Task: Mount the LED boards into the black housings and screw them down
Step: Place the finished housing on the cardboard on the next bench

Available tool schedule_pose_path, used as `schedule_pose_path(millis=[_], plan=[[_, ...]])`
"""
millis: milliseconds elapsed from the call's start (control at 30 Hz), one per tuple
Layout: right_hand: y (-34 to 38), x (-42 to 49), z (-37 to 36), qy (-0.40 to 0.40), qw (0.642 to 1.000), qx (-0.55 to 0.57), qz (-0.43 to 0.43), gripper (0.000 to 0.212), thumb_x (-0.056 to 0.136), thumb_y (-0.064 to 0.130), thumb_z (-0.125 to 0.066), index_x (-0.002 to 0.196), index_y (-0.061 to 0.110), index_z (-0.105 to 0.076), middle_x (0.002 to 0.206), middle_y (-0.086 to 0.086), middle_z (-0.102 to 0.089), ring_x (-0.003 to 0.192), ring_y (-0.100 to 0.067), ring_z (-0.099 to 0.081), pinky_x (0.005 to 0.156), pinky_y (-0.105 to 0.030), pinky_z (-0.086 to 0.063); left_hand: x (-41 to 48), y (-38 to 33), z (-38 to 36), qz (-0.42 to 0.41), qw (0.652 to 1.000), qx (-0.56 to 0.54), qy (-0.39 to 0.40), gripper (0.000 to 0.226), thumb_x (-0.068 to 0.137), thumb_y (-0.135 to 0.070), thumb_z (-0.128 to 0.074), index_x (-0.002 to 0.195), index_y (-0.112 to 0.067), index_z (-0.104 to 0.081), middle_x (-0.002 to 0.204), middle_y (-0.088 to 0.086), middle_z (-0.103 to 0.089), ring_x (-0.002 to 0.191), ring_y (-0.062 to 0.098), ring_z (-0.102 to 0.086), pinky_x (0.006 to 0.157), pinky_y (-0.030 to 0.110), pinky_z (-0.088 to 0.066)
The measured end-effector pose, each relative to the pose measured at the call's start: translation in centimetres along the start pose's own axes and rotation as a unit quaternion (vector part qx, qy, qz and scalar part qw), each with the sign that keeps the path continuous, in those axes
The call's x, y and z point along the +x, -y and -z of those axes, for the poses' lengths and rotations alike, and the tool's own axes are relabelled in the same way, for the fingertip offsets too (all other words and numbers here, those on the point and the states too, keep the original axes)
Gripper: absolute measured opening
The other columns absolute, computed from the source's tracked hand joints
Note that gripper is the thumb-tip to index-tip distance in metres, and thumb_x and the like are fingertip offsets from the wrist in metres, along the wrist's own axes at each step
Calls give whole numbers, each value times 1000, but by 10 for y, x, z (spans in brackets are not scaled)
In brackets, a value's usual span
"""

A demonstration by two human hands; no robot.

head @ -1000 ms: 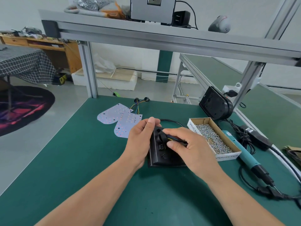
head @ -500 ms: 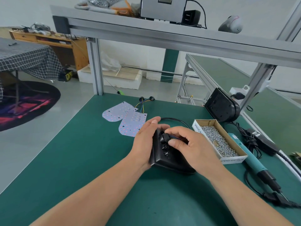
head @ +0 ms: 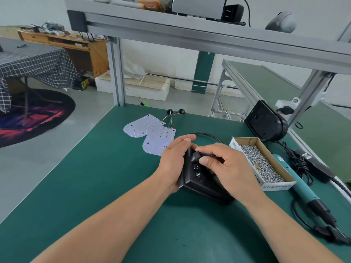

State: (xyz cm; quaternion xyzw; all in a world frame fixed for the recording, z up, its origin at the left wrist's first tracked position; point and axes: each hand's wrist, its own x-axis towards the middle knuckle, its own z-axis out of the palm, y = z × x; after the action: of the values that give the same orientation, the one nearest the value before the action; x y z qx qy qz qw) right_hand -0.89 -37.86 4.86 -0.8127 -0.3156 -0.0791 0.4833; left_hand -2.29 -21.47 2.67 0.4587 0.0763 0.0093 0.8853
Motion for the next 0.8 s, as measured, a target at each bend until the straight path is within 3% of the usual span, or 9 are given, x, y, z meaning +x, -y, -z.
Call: schedule_pose_path(millis=[133, 300, 400, 533, 633, 733, 800], plan=[[2, 1, -1, -4, 1000, -6, 6, 31, 89, 18, -75, 108, 42, -77, 95, 10, -71, 96, -11, -68, 88, -17, -47, 1, -1, -1, -5, 1000, 7, 3, 24, 111, -19, -49, 123, -13, -69, 89, 8, -67, 63, 19, -64, 57, 28, -57], [6, -5, -10, -21, 997, -68, 37, 25, 93, 20, -70, 115, 18, -81, 88, 11, -65, 89, -11, -65, 81, -16, -45, 0, 1, 2, 1, 1000, -6, -12, 24, 109, -18, -52, 125, -12, -68, 89, 8, -69, 67, 22, -65, 59, 30, -58], [6, -8, -9, 21, 980, -164, 106, 28, 102, 19, -61, 124, 9, -75, 89, 6, -59, 88, -20, -57, 81, -28, -46, 1, 3, 3, 11, 999, -26, -28, 24, 108, -17, -53, 126, -11, -69, 93, 12, -69, 78, 28, -65, 67, 33, -59], [15, -7, -6, 75, 948, -261, 166, 34, 107, 19, -49, 130, 1, -67, 94, 3, -52, 90, -22, -47, 89, -26, -39, 0, 0, 2, 14, 999, -37, -28, 24, 109, -14, -51, 128, -9, -65, 83, 9, -67, 62, 21, -65, 56, 28, -56], [23, -9, -7, 105, 938, -284, 171, 47, 105, 37, -51, 132, -1, -63, 98, 1, -51, 93, -23, -46, 94, -28, -40, -1, 1, 3, 12, 998, -35, -42, 24, 109, -14, -50, 126, -10, -67, 83, 8, -67, 60, 18, -64, 55, 26, -56], [29, -13, -7, 145, 925, -331, 112, 96, 89, 83, -51, 145, 4, -54, 115, 4, -55, 109, -19, -47, 101, -30, -43, -2, 1, 3, 22, 997, -50, -52, 24, 108, -16, -53, 127, -12, -69, 83, 8, -69, 63, 20, -67, 55, 28, -57], [27, -19, -12, 139, 917, -362, 99, 116, 78, 91, -52, 153, 2, -46, 129, 2, -56, 118, -18, -48, 105, -29, -42, -1, 2, 5, 27, 996, -59, -59, 24, 107, -20, -57, 126, -14, -70, 85, 9, -71, 70, 23, -69, 60, 31, -60]])
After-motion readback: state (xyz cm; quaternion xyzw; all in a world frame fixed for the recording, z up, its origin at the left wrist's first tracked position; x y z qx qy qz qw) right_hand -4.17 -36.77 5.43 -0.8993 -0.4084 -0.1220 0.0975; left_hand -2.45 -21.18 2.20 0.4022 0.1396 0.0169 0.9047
